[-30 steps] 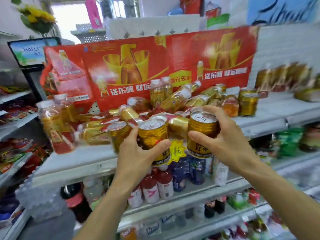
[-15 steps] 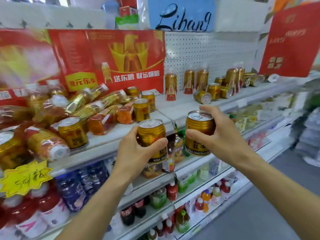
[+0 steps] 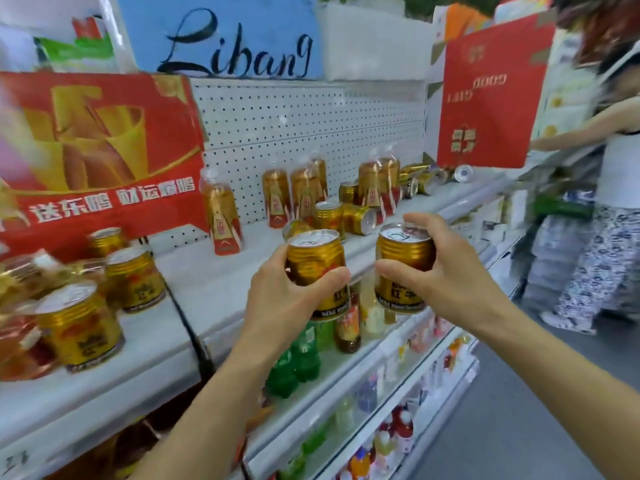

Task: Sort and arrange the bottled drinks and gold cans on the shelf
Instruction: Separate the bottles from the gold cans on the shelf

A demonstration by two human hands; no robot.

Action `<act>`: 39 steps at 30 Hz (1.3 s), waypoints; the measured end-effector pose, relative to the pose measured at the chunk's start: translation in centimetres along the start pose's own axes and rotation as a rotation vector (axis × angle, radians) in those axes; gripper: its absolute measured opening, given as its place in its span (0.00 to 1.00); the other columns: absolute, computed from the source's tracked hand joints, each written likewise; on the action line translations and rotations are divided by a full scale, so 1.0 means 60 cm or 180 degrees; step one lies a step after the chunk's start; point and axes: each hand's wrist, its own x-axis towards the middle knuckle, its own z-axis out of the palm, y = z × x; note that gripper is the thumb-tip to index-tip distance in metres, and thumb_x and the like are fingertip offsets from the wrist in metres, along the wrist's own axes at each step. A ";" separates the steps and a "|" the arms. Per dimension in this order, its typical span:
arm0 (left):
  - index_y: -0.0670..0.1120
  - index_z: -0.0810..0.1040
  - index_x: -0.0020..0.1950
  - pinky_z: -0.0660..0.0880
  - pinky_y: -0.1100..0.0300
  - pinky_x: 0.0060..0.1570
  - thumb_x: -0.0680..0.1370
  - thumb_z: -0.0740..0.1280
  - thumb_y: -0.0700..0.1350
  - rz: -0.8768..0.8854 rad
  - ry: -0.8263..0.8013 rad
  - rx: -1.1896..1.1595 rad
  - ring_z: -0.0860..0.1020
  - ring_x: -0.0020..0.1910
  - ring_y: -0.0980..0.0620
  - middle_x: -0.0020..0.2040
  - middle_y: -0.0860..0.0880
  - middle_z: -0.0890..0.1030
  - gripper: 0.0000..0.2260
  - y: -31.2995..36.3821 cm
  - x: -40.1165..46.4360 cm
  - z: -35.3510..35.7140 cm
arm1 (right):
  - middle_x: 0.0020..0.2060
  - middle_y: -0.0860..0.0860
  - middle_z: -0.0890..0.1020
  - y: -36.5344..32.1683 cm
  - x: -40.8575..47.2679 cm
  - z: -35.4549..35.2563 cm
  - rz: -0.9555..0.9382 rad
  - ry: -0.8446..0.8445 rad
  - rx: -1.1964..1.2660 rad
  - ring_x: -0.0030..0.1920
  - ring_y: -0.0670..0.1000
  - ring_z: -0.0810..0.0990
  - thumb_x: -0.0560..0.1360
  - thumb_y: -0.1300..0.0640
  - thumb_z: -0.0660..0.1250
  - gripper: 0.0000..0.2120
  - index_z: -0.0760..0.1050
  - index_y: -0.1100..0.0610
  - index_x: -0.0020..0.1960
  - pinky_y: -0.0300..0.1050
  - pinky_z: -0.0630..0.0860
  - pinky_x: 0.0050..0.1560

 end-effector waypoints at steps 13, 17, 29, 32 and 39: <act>0.56 0.73 0.62 0.75 0.67 0.44 0.66 0.76 0.58 -0.0013 -0.0326 -0.0171 0.79 0.48 0.64 0.50 0.60 0.81 0.27 -0.005 0.286 0.279 | 0.57 0.44 0.73 0.237 0.271 -0.133 0.0201 0.0236 -0.0215 0.56 0.47 0.76 0.69 0.47 0.75 0.34 0.65 0.49 0.70 0.41 0.74 0.56; 0.58 0.73 0.61 0.77 0.62 0.48 0.65 0.76 0.60 0.0012 -0.0316 -0.0095 0.79 0.49 0.62 0.49 0.60 0.80 0.27 0.001 0.351 0.378 | 0.51 0.37 0.74 0.320 0.337 -0.188 0.0198 0.0239 -0.0153 0.53 0.45 0.77 0.68 0.48 0.76 0.32 0.66 0.47 0.68 0.38 0.74 0.53; 0.58 0.74 0.56 0.77 0.59 0.51 0.65 0.77 0.58 -0.0136 0.0054 0.0007 0.79 0.49 0.60 0.50 0.57 0.81 0.23 0.054 0.557 0.749 | 0.49 0.35 0.74 0.599 0.573 -0.440 -0.0049 -0.0117 -0.0184 0.49 0.36 0.77 0.68 0.48 0.76 0.29 0.67 0.45 0.65 0.32 0.75 0.45; 0.55 0.75 0.58 0.78 0.57 0.52 0.65 0.77 0.57 -0.0242 0.0195 0.0005 0.79 0.48 0.60 0.49 0.56 0.81 0.24 0.058 0.609 0.817 | 0.48 0.34 0.72 0.655 0.634 -0.477 -0.0125 -0.0189 -0.0175 0.47 0.32 0.76 0.69 0.49 0.76 0.28 0.66 0.43 0.63 0.27 0.74 0.39; 0.58 0.69 0.57 0.74 0.60 0.51 0.68 0.77 0.54 -0.0340 0.0382 0.0377 0.77 0.50 0.60 0.49 0.61 0.78 0.23 0.036 0.715 0.903 | 0.56 0.44 0.74 0.765 0.761 -0.468 -0.0251 -0.0362 -0.0021 0.54 0.44 0.76 0.68 0.48 0.76 0.34 0.66 0.50 0.69 0.36 0.73 0.52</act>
